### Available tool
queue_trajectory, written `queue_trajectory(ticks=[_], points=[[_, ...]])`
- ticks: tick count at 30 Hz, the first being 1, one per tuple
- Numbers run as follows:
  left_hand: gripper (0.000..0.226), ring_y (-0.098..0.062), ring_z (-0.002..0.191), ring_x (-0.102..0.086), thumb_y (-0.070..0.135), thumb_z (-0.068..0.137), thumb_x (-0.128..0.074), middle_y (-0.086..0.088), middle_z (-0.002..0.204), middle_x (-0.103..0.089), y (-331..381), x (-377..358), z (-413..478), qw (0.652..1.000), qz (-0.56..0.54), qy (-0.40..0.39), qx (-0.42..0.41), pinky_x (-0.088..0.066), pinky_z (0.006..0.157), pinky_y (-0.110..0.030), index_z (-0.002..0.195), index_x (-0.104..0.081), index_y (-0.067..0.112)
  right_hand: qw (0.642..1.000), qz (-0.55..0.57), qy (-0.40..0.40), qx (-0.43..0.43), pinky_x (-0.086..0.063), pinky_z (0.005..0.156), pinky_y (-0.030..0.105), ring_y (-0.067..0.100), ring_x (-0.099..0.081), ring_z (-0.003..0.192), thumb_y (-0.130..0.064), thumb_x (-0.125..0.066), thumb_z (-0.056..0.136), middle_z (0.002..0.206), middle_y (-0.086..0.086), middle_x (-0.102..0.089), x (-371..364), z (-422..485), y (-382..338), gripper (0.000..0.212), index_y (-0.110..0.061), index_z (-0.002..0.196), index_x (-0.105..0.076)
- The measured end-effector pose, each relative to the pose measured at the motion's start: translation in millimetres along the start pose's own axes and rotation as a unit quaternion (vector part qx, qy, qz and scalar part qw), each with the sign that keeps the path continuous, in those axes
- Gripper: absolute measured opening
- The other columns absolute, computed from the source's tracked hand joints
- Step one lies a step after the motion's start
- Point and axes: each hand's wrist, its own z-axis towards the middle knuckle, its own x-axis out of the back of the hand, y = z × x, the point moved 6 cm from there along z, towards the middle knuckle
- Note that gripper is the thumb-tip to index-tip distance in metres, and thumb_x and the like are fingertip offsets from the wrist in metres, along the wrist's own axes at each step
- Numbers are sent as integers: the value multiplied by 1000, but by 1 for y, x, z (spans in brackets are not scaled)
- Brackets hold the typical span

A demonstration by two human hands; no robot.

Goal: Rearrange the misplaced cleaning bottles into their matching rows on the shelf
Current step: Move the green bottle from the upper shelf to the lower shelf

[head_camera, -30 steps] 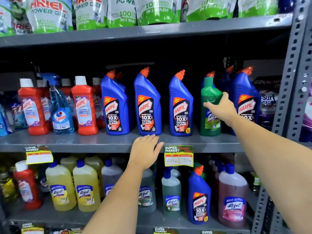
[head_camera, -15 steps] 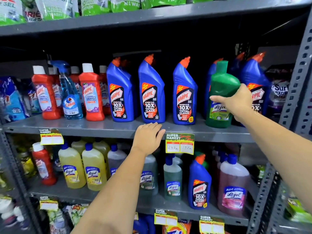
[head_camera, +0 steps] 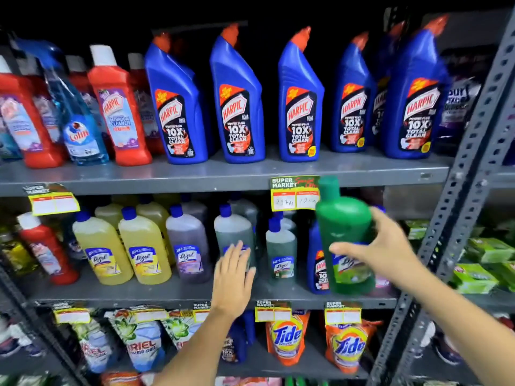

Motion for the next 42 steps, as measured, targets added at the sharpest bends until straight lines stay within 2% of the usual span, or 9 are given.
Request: queue_trajectory(ticks=[3,6,10,14,18,23,33,39,42], points=[[80,-22,137,-35,58,95,6,-3,149,-40,-25,-49,-30,987,50,-151,-26,-38,105,-48,138,-48,17,998,3,-37,-48,-51,80,14,-12,-64,85,-22,-97,49,97,-10,-71,-61,-11,44,70,-22,108,-60],[111,-18,145,-9,69,68,34,3,159,-13,-45,-82,-43,961,61,-268,-24,-13,116,-42,150,-25,22,995,20,-41,-86,-54,89,29,5,-67,96,-25,-96,51,103,-10,-71,-112,-13,78,71,-25,111,-59],[53,-22,145,-12,41,102,-19,0,160,-3,-57,-106,-45,942,65,-328,-41,-14,115,-39,150,-24,21,995,8,-17,-95,-50,87,27,10,-63,99,-37,-93,55,102,-11,-68,-159,-12,103,66,-35,108,-53],[50,-25,123,-52,34,88,-33,-3,139,-52,-65,-124,-53,938,54,-338,-57,-39,101,-43,132,-53,23,991,35,13,-128,-52,81,18,7,-68,97,-29,-91,62,103,-8,-71,-178,-12,123,56,-39,103,-55],[46,-26,128,-46,31,90,-44,-4,140,-52,-65,-129,-58,949,57,-303,-62,-26,105,-43,136,-48,24,989,38,-2,-145,-52,86,20,8,-66,101,-25,-91,63,108,-4,-69,-183,-3,136,62,-24,115,-56],[60,-25,118,-57,25,68,-85,-2,130,-60,-60,-124,-52,959,48,-276,-47,-49,92,-47,124,-63,24,988,-9,-67,-138,-52,93,34,14,-63,109,-34,-91,61,115,-3,-66,-182,1,148,74,-24,123,-52],[50,-23,95,-69,26,52,-94,0,108,-72,-56,-120,-39,975,63,-207,-48,-56,74,-39,98,-76,23,976,-81,-104,-176,-52,78,29,12,-64,94,-31,-91,62,101,-10,-65,-181,-10,153,63,-22,110,-51],[50,-23,97,-68,27,54,-93,-1,109,-72,-56,-118,-39,979,70,-187,-49,-57,74,-39,100,-75,23,969,-104,158,-160,-51,66,41,16,-60,70,-31,-84,72,79,-2,-59,-115,-39,139,43,-19,97,-51],[50,-23,98,-68,27,54,-93,0,109,-72,-56,-117,-39,981,75,-171,-48,-57,73,-40,100,-75,23,964,-96,209,-132,-49,77,39,15,-55,80,-24,-79,77,99,4,-56,-93,-28,139,45,-16,111,-50]])
